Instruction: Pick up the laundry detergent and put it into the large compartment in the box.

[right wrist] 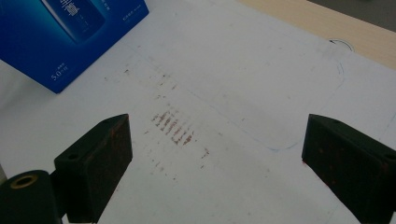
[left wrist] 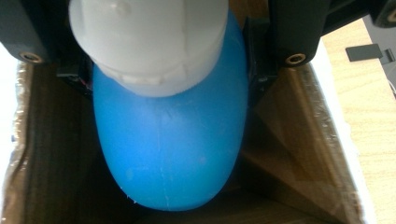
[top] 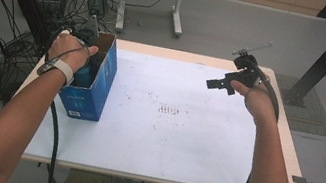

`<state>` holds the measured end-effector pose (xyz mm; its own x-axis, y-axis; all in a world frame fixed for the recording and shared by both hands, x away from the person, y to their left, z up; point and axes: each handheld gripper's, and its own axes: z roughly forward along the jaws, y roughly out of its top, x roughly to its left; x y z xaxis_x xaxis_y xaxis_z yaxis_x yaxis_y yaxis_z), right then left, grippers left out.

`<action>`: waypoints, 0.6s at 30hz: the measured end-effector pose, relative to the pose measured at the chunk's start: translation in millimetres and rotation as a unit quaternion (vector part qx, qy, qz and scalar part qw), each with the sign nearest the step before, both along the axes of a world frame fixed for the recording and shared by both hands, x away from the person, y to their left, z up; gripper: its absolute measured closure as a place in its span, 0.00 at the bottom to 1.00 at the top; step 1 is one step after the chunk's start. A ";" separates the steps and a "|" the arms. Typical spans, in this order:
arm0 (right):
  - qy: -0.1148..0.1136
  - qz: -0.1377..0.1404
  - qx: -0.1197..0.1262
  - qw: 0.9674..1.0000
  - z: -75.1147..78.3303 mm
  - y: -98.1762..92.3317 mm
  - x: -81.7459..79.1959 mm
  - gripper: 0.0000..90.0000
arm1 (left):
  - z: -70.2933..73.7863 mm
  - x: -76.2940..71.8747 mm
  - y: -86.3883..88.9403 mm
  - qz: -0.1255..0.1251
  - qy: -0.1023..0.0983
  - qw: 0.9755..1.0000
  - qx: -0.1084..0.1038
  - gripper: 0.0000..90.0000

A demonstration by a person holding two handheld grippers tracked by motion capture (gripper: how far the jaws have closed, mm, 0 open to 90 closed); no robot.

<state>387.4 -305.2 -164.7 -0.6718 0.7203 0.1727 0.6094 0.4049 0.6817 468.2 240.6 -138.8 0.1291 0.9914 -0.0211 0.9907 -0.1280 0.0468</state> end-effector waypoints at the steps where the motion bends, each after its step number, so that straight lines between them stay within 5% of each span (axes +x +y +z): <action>1: 0.001 -0.001 0.000 1.000 0.1 0.6 0.0 0.09 | -0.1 0.2 -0.5 0.000 0.001 1.000 0.001 0.41; 18: 0.002 0.000 -0.003 1.000 0.6 1.6 -0.6 0.09 | -1.1 0.8 0.1 -0.001 0.002 1.000 0.003 0.41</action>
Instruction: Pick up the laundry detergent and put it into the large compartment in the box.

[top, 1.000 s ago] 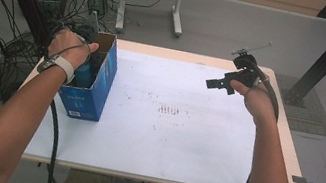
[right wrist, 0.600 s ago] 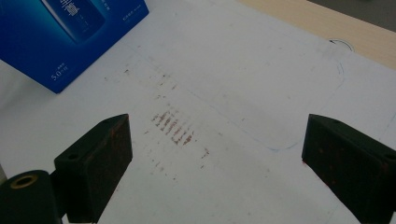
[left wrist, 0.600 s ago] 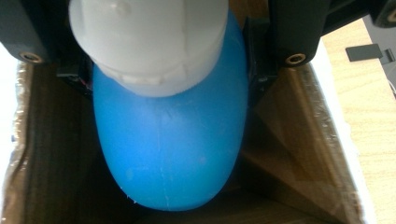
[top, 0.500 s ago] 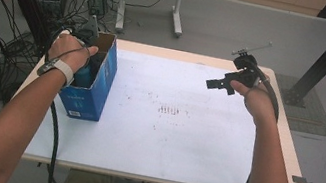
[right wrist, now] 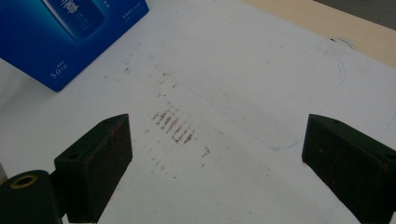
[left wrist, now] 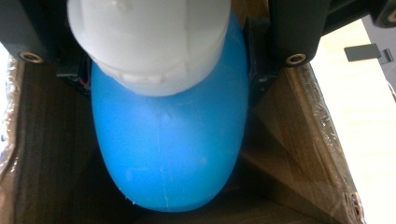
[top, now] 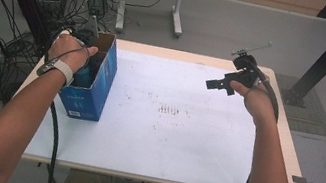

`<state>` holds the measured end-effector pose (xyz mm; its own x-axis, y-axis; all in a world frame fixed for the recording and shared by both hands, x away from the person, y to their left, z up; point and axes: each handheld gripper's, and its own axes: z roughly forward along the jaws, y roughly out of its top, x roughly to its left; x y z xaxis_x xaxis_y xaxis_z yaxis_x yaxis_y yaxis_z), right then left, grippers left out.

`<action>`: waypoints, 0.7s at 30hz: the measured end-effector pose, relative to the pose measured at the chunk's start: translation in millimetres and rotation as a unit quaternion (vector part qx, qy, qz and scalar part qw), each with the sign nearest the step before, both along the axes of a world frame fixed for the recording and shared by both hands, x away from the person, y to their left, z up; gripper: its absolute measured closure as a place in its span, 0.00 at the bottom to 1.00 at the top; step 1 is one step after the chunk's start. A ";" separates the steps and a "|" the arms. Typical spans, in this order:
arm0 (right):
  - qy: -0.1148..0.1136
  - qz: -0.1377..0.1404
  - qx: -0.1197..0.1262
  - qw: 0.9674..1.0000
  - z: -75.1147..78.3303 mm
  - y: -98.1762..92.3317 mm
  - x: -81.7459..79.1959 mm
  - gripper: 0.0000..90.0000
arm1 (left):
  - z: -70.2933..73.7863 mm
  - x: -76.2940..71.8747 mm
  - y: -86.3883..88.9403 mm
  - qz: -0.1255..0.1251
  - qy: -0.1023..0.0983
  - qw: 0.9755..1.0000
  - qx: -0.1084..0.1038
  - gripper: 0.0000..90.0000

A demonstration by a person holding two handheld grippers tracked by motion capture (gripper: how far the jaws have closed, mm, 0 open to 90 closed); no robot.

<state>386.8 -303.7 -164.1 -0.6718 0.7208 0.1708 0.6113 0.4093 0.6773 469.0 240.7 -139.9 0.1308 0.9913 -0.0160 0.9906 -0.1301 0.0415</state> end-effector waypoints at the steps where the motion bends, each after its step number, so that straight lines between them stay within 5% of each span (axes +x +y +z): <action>1: 0.000 -0.002 0.001 1.000 0.1 -0.4 -0.6 0.09 | -0.1 -0.3 0.2 0.001 -0.001 1.000 0.000 0.41; 21: -0.001 -0.001 0.002 1.000 0.0 -0.8 -1.1 0.09 | -0.2 -1.4 -1.0 0.000 -0.001 1.000 0.002 0.41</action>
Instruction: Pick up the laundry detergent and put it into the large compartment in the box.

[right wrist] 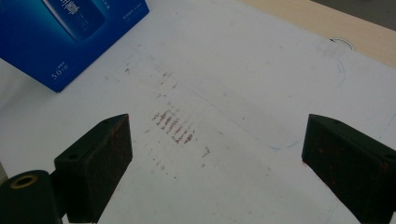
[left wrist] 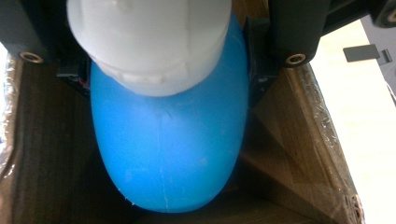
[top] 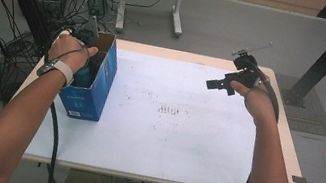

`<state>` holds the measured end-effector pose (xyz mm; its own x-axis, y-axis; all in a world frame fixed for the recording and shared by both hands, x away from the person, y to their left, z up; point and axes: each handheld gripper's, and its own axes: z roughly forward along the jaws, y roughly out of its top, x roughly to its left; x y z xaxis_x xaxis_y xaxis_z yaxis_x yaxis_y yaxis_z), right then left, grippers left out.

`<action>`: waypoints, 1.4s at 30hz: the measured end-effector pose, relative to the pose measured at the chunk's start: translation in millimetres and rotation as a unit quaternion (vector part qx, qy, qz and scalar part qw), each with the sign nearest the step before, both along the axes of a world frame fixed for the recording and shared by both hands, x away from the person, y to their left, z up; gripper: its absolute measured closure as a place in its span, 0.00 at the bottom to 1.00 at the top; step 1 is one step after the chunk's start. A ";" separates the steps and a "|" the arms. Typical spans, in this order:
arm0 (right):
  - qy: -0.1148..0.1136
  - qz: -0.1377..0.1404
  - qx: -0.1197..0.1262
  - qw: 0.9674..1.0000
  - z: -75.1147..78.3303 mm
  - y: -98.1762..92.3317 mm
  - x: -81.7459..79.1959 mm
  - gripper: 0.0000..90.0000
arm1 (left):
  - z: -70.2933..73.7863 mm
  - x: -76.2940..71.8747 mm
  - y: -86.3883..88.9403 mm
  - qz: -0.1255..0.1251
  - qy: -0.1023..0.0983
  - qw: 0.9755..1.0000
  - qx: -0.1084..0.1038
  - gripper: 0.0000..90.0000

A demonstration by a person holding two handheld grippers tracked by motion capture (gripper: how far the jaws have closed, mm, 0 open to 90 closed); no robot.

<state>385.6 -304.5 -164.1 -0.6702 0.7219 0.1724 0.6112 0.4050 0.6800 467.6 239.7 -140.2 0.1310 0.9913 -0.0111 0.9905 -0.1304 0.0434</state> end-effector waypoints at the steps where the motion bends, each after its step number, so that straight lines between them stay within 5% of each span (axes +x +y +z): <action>1: 0.000 0.000 0.000 1.000 -0.1 0.0 0.1 0.09 | 0.0 0.0 -0.1 0.000 0.000 1.000 0.000 0.41; 42: 0.000 -0.001 0.000 1.000 -1.5 -1.3 -1.6 0.09 | -0.3 -1.1 -1.9 -0.001 -0.001 1.000 0.003 0.41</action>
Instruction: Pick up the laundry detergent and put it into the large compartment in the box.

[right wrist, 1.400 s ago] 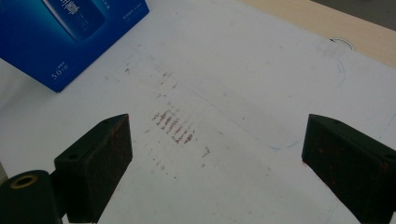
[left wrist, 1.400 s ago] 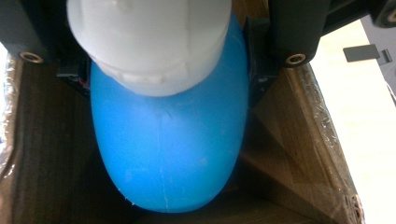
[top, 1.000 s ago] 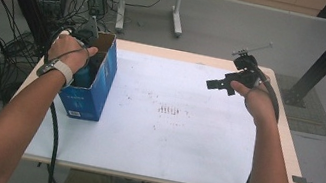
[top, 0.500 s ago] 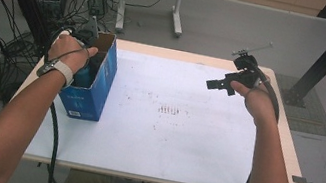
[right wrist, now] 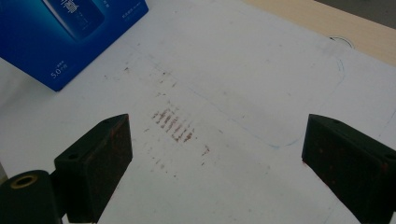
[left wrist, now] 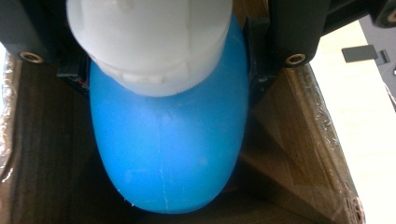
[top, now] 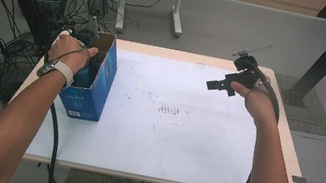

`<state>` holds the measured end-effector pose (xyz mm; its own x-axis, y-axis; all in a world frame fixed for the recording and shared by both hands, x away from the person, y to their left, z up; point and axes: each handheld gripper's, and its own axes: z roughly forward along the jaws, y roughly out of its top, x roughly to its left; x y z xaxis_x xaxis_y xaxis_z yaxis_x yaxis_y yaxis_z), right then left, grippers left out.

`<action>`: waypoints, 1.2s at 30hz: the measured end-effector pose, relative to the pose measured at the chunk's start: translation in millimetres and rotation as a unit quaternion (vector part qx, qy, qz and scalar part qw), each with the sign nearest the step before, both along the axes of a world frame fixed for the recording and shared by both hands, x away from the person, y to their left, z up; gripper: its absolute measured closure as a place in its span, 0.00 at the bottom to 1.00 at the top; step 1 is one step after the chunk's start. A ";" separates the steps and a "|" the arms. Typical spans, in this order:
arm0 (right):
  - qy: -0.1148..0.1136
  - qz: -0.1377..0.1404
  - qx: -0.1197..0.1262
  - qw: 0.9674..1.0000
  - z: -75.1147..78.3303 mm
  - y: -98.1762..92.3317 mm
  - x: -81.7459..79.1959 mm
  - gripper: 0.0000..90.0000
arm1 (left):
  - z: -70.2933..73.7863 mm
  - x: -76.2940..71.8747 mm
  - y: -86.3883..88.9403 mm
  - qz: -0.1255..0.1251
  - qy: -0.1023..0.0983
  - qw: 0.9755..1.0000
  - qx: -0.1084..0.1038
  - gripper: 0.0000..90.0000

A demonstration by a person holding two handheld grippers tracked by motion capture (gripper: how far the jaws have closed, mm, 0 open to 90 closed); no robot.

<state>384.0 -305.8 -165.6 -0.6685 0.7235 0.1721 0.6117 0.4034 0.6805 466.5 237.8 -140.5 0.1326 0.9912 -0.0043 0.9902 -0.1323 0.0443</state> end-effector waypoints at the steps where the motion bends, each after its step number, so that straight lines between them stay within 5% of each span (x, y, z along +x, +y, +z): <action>1: 0.001 -0.001 0.001 1.000 -0.1 -0.2 0.0 0.09 | 0.0 0.0 0.0 0.000 0.000 1.000 0.000 0.41; 36: -0.001 -0.004 0.005 1.000 -2.9 -3.4 -2.8 0.09 | -0.4 -0.3 -0.4 -0.003 0.000 1.000 0.002 0.41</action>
